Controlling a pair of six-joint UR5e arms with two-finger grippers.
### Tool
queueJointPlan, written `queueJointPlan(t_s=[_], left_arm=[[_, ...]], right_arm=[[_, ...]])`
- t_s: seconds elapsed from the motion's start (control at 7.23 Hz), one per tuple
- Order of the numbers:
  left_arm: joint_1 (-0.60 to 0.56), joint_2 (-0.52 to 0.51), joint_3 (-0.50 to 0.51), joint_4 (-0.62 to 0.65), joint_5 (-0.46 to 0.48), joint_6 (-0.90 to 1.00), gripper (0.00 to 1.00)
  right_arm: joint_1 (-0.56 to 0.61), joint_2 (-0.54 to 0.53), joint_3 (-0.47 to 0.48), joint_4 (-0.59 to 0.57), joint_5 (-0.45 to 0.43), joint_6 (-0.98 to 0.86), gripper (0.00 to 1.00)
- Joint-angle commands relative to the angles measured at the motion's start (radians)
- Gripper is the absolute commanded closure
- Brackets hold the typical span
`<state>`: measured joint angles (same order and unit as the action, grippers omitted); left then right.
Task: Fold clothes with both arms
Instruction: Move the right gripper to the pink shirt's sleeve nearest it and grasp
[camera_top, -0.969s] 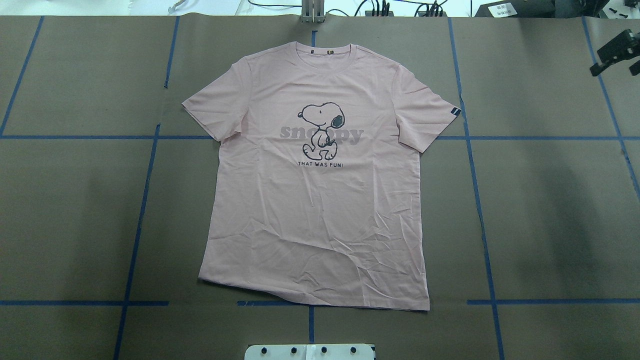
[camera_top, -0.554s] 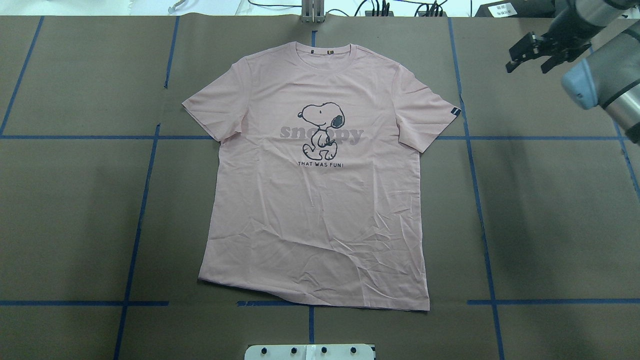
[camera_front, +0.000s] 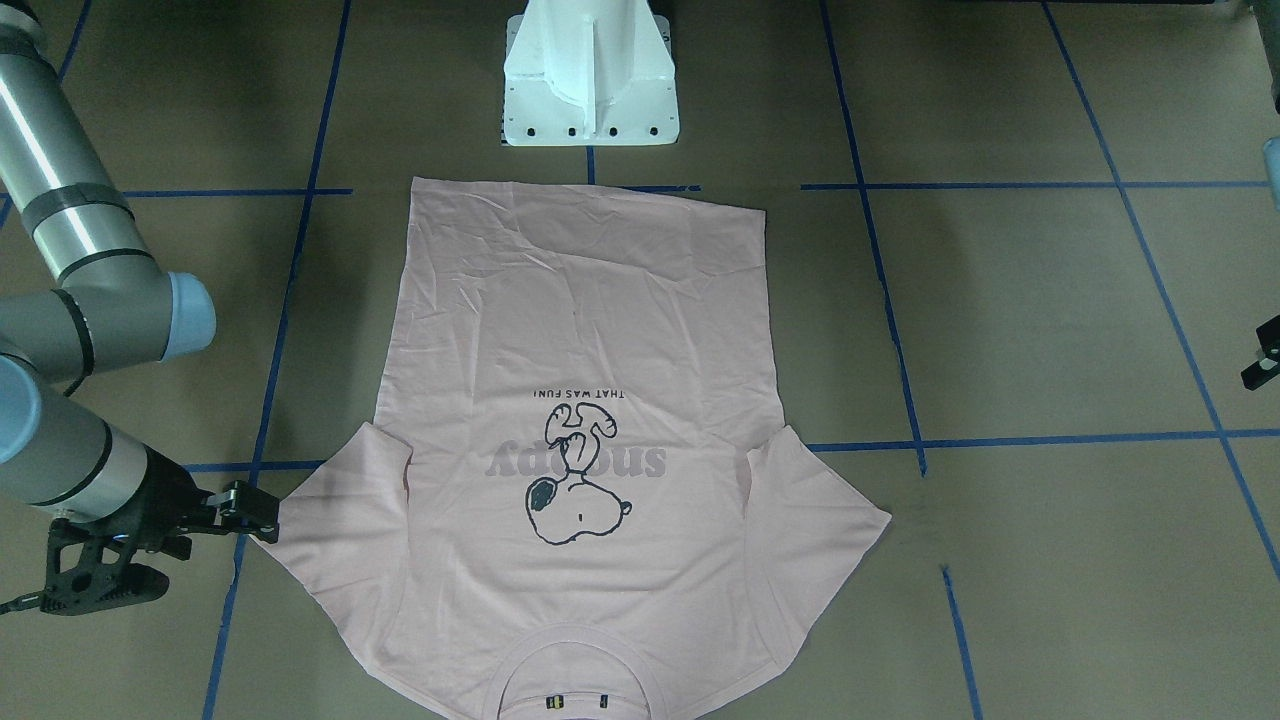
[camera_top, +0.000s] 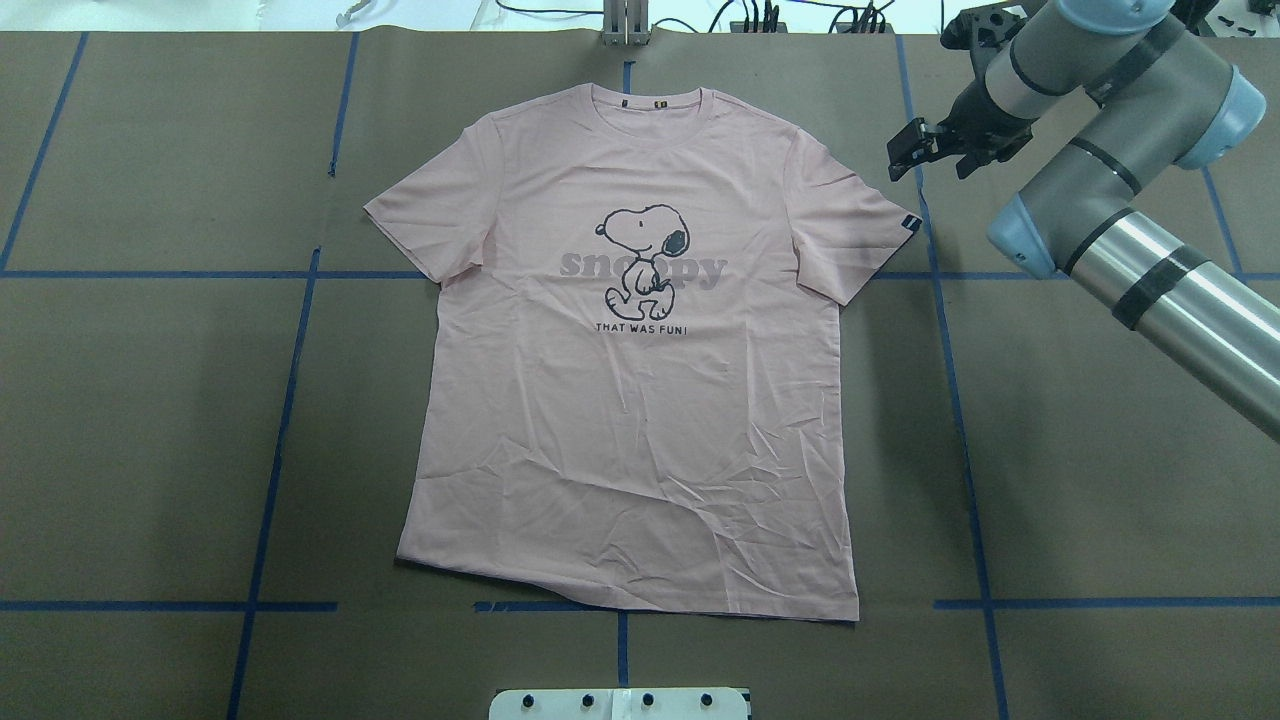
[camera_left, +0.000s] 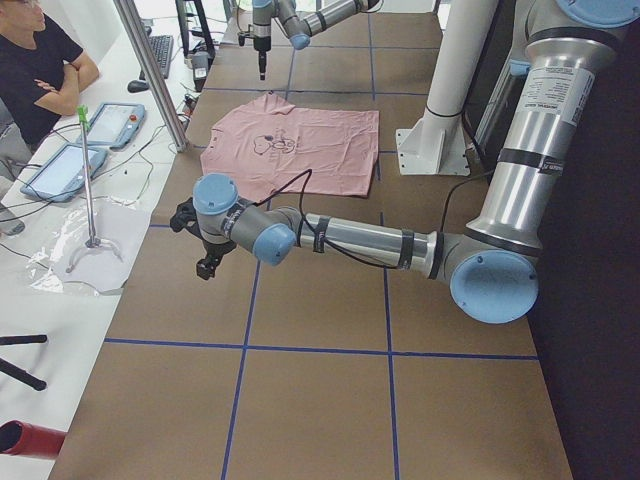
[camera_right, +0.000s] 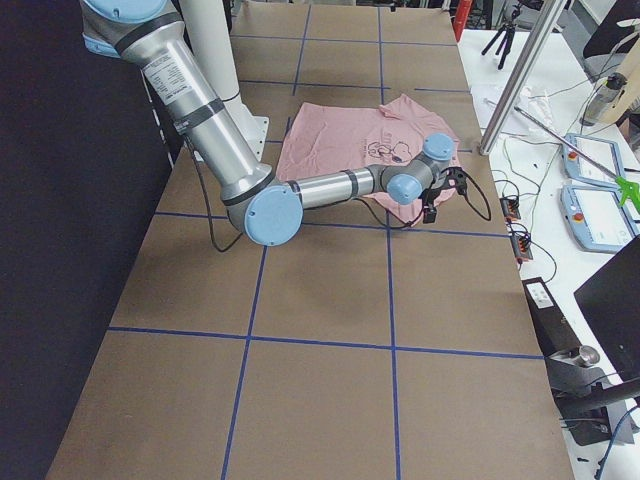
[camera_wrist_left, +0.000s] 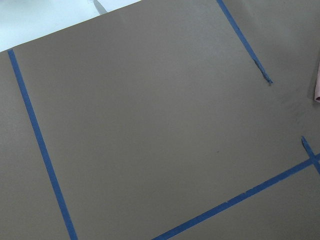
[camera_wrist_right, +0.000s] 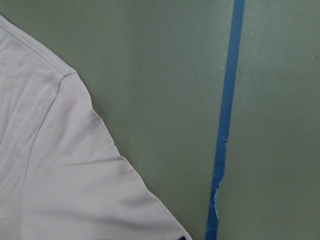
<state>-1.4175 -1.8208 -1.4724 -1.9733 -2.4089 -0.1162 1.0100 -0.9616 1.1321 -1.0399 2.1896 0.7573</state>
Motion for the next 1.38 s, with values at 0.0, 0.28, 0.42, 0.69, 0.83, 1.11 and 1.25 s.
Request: queueJointPlan(t_s=[0.0,0.28,0.42,0.69,0.83,1.11,1.25], left_arm=[[0.003,-0.008,0.001,-0.001,-0.004,-0.025,0.0],[0.003,-0.008,-0.006,-0.003,-0.01,-0.045,0.0],[0.003,-0.008,-0.008,-0.004,-0.012,-0.045,0.0],[0.003,-0.008,-0.014,-0.003,-0.012,-0.046,0.0],[0.003,-0.008,-0.016,-0.004,-0.012,-0.046,0.0],[0.002,-0.009,-0.014,-0.004,-0.012,-0.046,0.0],[0.003,-0.009,-0.014,-0.003,-0.012,-0.046,0.0]], right_arm=[[-0.053,0.0,-0.009,0.015,-0.069,0.053,0.02],[-0.059,-0.012,-0.011,0.015,-0.076,0.051,0.05],[-0.057,-0.017,-0.011,0.014,-0.076,0.051,0.08],[-0.057,-0.031,-0.011,0.012,-0.076,0.048,0.08],[-0.057,-0.032,-0.012,0.011,-0.076,0.048,0.22],[-0.059,-0.031,-0.02,0.009,-0.074,0.048,0.42],[-0.059,-0.029,-0.022,0.009,-0.074,0.048,0.71]])
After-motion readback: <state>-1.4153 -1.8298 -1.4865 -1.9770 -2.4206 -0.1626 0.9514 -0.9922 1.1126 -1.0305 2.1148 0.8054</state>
